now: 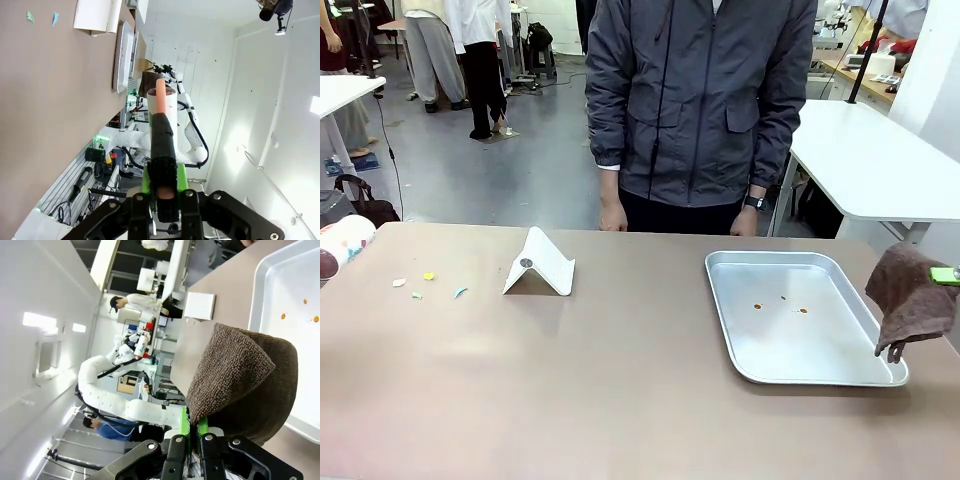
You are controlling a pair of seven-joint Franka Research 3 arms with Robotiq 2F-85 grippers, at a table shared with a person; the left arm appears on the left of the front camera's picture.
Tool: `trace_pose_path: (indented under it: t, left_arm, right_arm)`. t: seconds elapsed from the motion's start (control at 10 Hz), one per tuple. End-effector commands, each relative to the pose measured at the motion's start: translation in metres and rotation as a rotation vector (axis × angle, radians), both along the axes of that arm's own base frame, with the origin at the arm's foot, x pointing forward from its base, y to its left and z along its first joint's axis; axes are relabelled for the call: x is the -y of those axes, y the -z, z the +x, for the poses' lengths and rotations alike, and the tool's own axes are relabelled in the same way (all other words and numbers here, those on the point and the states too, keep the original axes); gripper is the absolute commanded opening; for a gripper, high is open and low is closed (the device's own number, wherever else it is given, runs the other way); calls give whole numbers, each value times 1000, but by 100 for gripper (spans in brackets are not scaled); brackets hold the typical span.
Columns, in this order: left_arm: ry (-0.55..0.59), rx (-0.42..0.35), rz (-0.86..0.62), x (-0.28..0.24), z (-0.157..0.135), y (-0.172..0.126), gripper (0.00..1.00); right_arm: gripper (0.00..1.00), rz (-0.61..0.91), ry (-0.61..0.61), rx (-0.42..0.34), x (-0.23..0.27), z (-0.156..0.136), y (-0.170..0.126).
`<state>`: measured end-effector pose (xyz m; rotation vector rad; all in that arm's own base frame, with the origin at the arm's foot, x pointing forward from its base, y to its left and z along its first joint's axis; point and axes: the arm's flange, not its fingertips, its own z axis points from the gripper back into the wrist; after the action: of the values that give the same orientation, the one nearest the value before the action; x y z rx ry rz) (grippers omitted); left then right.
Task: Clean the surface of the table.
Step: If a person points to the right, clean the right side of the table with your right hand, and if they point to the left, clean the left side with your left hand.
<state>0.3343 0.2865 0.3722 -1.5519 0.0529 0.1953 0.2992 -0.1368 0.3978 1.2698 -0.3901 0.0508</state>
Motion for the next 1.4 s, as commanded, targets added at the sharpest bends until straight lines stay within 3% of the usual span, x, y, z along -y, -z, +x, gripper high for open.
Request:
trace_pose_path:
  t: [0.0,1.3]
  left_arm:
    - [-13,21,-14,-2,-1,-4,0]
    - [-13,21,-14,-2,-1,-4,0]
  right_arm:
    - [0,-9,-11,11,1,-3,-3]
    - [0,-9,-11,11,1,-3,-3]
